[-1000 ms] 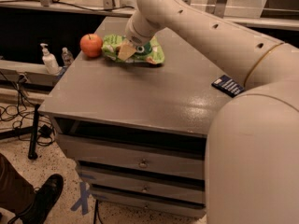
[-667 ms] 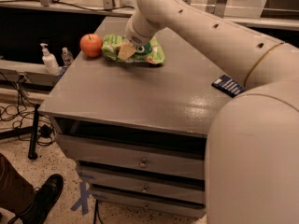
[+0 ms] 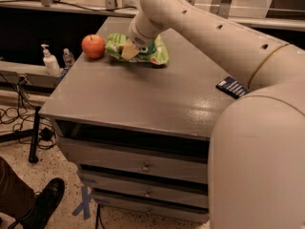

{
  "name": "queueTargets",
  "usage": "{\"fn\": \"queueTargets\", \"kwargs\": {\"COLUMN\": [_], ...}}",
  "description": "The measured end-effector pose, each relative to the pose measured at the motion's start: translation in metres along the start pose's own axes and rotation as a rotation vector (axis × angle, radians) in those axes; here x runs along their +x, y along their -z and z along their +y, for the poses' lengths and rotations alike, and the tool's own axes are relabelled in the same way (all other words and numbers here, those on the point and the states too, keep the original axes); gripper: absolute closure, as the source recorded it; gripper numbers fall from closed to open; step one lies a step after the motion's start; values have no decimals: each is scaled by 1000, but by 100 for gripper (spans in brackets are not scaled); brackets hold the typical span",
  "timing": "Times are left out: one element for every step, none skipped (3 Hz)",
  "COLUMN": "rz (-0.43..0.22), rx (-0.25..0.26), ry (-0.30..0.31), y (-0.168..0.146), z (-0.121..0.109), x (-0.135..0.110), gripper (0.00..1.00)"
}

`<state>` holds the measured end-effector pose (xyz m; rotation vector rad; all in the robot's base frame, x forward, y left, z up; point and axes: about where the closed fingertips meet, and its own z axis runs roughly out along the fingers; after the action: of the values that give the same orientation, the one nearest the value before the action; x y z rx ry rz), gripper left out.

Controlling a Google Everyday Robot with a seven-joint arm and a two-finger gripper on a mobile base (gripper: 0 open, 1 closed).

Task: Move green rice chip bag near apple

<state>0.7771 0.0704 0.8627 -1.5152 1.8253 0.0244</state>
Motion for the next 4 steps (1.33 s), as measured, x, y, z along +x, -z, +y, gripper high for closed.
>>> {"fn": "queueTargets", "kwargs": {"rz": [-26, -48, -87, -145], "rx": [-11, -17, -22, -25], "ry": [-17, -32, -41, -66], "y": [-4, -3, 6, 31], "z": [1, 1, 1, -7], "x": [4, 7, 4, 8], "gripper": [12, 0, 0, 0]}}
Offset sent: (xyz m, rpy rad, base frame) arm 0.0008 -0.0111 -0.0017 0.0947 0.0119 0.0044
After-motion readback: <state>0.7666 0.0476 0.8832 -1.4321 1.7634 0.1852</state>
